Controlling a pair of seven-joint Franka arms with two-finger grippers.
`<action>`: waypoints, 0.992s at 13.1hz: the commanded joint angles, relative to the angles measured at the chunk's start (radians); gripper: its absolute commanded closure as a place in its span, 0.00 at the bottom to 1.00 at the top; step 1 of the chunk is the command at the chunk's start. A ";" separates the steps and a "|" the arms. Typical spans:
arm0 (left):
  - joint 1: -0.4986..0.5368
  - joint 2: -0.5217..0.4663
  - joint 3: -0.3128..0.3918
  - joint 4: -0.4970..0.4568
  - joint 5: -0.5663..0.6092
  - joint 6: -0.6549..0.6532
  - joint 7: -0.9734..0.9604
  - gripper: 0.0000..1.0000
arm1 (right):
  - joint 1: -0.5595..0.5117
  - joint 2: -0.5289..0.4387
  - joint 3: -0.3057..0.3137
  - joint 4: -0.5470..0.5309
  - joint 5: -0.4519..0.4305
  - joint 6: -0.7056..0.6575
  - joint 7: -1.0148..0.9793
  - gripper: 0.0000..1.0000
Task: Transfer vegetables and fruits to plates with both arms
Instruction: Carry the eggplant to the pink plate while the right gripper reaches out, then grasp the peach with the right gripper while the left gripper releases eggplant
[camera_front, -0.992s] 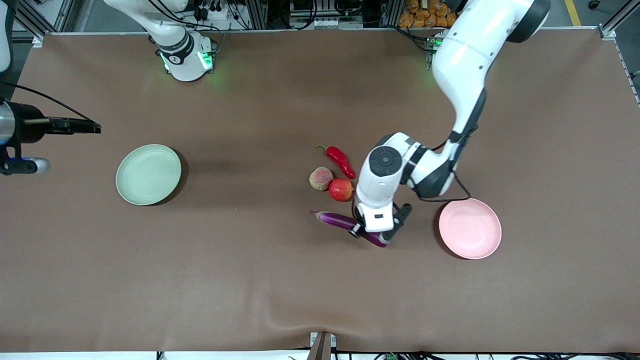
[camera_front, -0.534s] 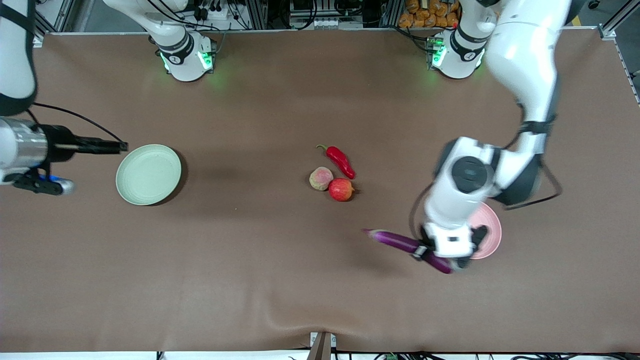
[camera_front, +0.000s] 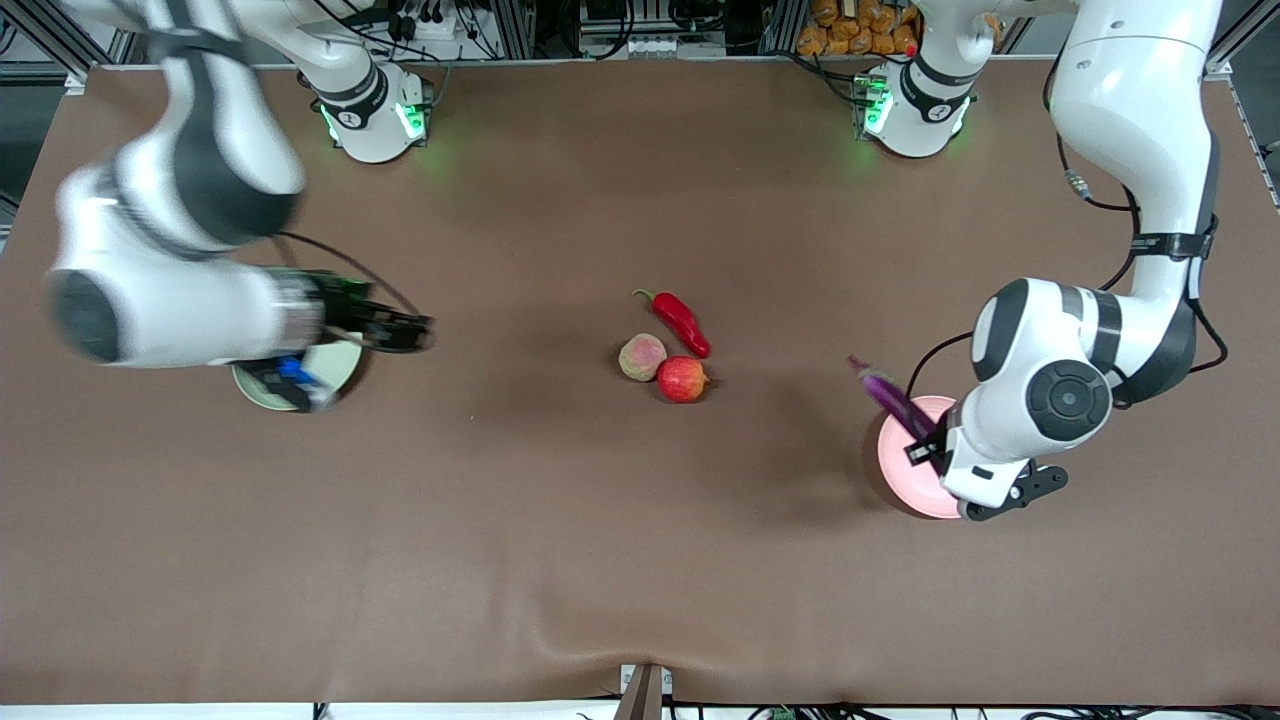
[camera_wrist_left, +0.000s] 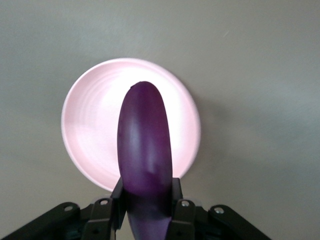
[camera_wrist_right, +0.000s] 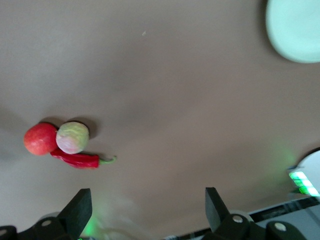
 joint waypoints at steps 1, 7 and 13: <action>0.059 -0.058 -0.015 -0.136 -0.006 0.047 0.148 1.00 | 0.112 0.006 -0.012 -0.077 0.012 0.143 0.187 0.00; 0.165 0.039 -0.015 -0.156 -0.014 0.179 0.402 1.00 | 0.293 0.171 -0.012 -0.074 0.012 0.456 0.485 0.00; 0.156 0.097 -0.021 -0.093 -0.041 0.179 0.413 0.00 | 0.375 0.308 -0.012 -0.072 0.012 0.673 0.647 0.00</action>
